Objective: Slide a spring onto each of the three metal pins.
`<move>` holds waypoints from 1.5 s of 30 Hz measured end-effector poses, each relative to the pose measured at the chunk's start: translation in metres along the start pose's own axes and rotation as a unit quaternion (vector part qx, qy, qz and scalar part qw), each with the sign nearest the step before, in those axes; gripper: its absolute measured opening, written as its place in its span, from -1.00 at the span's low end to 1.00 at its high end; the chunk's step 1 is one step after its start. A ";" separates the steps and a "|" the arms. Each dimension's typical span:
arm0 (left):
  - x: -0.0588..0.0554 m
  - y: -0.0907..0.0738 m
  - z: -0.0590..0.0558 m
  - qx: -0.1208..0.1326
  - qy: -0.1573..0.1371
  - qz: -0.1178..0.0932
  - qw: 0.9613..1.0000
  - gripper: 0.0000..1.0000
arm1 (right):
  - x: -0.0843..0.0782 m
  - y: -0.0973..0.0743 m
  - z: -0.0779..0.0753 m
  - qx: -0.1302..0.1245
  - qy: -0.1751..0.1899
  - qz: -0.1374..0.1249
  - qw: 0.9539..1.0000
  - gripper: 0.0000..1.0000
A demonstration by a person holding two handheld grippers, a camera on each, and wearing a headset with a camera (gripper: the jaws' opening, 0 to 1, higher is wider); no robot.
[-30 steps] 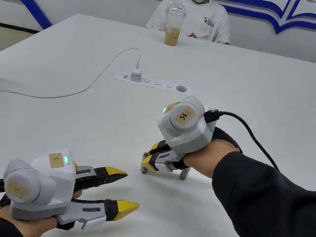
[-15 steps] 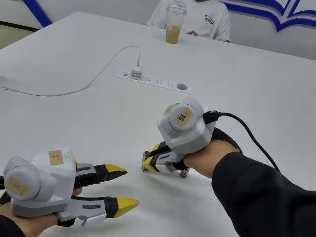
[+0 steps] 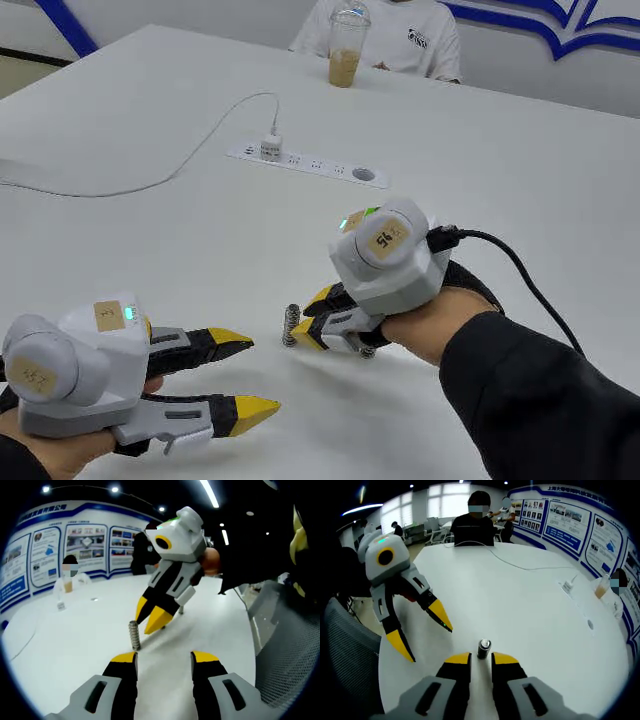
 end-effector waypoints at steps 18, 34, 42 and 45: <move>0.004 0.000 0.001 0.003 -0.001 0.000 1.000 -0.05 | -0.025 -0.027 0.018 -0.009 0.019 -0.024 0.999 -0.62; 0.005 -0.001 -0.001 0.003 -0.002 0.002 1.000 0.00 | -0.057 -0.051 0.027 -0.021 0.045 -0.035 0.998 -0.59; 0.007 0.002 -0.003 0.001 0.000 0.003 1.000 0.03 | -0.073 -0.062 0.025 -0.033 0.065 -0.035 0.997 -0.58; 0.007 0.001 -0.002 0.002 -0.002 0.003 1.000 0.04 | -0.079 -0.067 0.024 -0.039 0.072 -0.036 0.996 -0.58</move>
Point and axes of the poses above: the centre of the closed fingertips' face, and the gripper's own axes: y roughly forward along the fingers, z roughly to its left, x roughly out of its top, the point moved 6 cm from there along -y, roughly backward along the fingers, and after that the axes turned 6 degrees about z, right-handed, at the moved point
